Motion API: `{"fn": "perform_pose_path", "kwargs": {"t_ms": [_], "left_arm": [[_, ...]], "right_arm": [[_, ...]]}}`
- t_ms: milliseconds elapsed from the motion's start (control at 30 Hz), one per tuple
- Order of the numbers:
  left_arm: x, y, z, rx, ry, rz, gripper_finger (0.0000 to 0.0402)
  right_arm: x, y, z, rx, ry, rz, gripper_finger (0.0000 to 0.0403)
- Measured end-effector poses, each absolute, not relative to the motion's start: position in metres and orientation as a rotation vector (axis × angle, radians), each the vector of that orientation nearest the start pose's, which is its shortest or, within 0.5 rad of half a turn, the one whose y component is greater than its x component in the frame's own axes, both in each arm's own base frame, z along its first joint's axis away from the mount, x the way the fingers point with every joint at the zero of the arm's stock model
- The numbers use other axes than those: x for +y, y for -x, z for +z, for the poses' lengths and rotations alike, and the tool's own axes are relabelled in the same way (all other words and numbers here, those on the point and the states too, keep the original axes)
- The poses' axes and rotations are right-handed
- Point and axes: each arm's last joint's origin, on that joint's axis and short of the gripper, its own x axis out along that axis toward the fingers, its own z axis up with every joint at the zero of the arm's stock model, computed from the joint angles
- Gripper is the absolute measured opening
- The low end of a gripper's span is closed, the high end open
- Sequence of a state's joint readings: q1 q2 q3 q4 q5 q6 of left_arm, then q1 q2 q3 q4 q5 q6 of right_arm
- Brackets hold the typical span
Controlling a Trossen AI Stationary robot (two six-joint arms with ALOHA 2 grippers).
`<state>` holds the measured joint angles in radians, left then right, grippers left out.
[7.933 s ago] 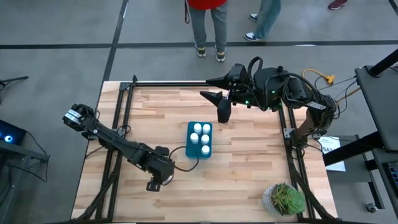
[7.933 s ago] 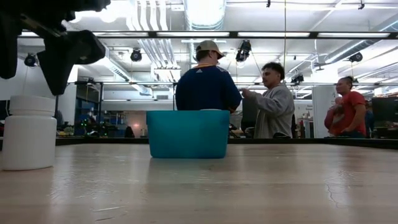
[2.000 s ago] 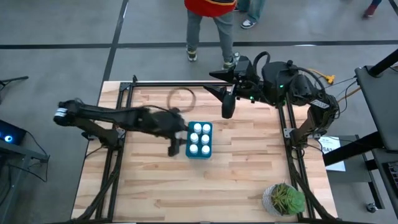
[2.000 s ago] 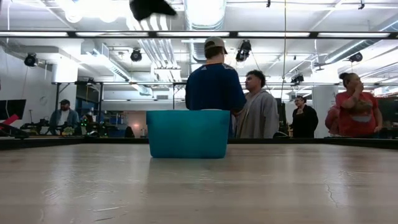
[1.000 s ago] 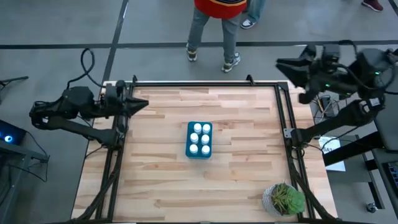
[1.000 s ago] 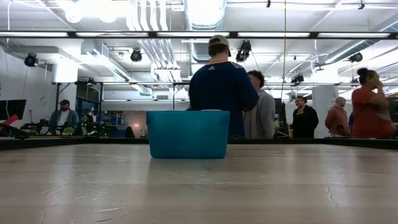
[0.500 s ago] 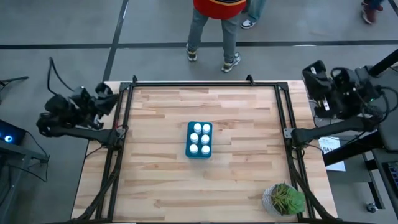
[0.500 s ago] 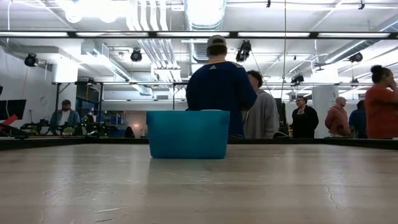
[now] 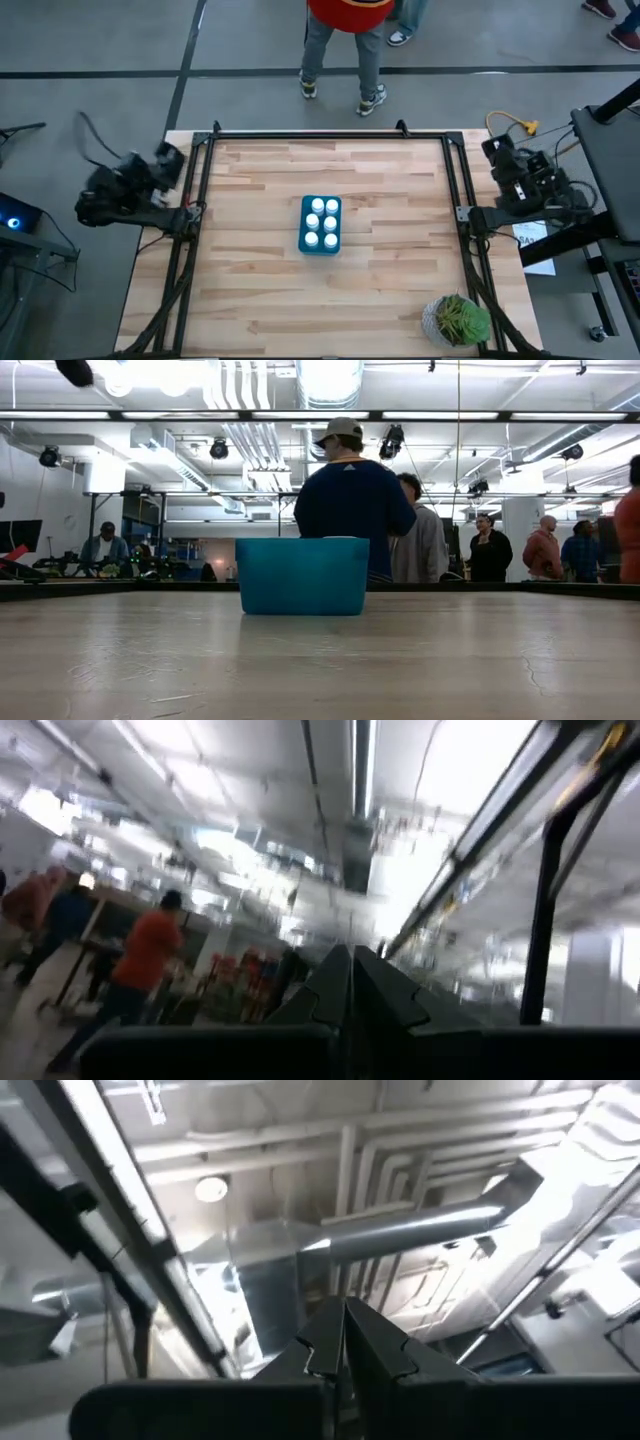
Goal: Pick and place pill bottles into a basket
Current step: Return to Home Position
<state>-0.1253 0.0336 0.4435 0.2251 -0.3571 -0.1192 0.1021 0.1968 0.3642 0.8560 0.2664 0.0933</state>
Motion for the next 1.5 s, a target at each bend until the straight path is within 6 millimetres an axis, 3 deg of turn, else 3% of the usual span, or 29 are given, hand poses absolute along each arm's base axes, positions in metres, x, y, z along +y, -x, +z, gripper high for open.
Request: {"fn": "perform_pose_path", "kwargs": {"t_ms": [167, 267, 433, 767, 933, 1267, 1500], "left_arm": [[0.005, -0.045, 0.308, -0.609, 0.271, 0.21, 0.0], [0.005, -0.055, 0.29, -0.565, 0.271, 0.246, 0.0], [0.004, -0.064, 0.269, -0.623, 0.289, 0.249, 0.0], [0.001, -0.086, 0.21, -0.512, 0.414, 0.228, 0.0], [0.0, -0.092, 0.199, -0.385, 0.424, 0.241, 0.0], [-0.001, -0.098, 0.177, -0.143, 0.312, 0.253, 0.0], [-0.005, -0.101, 0.172, -0.076, 0.292, 0.136, 0.0]], "right_arm": [[-0.005, -0.04, 0.297, -1.045, -0.326, -0.138, 0.0008], [-0.006, -0.04, 0.275, -1.043, -0.368, -0.142, 0.0008], [-0.005, -0.049, 0.248, -1.043, -0.376, -0.137, 0.0009], [-0.006, -0.078, 0.219, -0.623, -0.379, -0.325, 0.0009], [-0.004, -0.09, 0.197, -0.337, -0.144, -0.36, 0.0009], [-0.002, -0.095, 0.172, -0.063, -0.02, -0.332, 0.0009], [-0.003, -0.096, 0.171, -0.039, 0.023, -0.34, 0.0009]]}}
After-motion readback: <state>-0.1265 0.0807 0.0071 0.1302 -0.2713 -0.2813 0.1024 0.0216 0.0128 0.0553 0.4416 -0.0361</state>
